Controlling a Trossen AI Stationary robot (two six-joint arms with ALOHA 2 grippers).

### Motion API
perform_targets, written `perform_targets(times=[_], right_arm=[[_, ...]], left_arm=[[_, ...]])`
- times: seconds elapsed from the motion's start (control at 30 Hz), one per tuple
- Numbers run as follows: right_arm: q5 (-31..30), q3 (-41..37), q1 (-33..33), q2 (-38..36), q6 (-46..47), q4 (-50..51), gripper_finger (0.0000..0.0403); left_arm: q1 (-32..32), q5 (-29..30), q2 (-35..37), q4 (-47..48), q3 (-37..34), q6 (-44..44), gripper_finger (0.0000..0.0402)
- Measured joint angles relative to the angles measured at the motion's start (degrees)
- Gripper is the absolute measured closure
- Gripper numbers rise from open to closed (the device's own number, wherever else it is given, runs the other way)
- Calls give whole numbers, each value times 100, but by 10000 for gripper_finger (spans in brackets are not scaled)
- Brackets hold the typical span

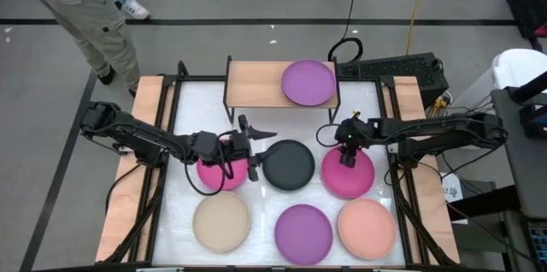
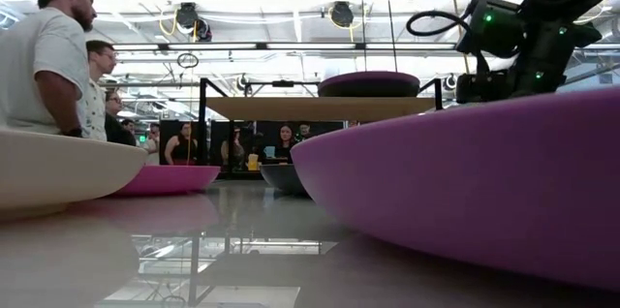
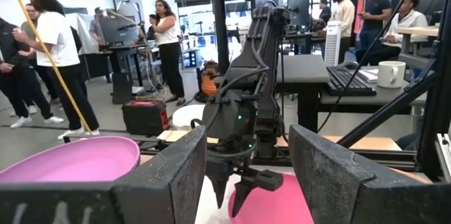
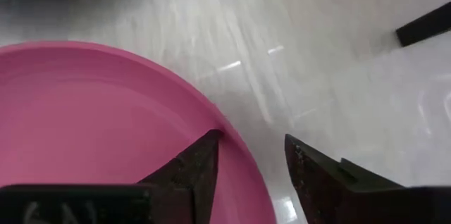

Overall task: Place and stack plates onto a shelf
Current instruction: Stack the right pink plate on top of the purple plate on the shelf

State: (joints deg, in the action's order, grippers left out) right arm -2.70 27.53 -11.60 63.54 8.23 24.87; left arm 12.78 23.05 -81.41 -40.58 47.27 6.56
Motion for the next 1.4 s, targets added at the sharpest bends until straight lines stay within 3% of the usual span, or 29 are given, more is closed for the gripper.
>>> perform_targets(times=[0.37, 0.73, 0.83, 1.2, 1.4], right_arm=[[0, 0, 4, 7, -2, -29, 394], [9, 0, 4, -63, -13, 88, 401], [293, 50, 4, -205, -24, 234, 402], [637, 747, 237, -1357, -11, 1093, 403], [917, 1188, 318, -2019, -1, 963, 403]], left_arm=[[0, 2, 0, 2, 4, 41, 195], [0, 2, 0, 9, 4, -145, 195], [0, 2, 0, 9, 4, -342, 195], [-4, 7, 0, -26, 7, -536, 195], [-4, 9, 0, -25, 7, -536, 195]])
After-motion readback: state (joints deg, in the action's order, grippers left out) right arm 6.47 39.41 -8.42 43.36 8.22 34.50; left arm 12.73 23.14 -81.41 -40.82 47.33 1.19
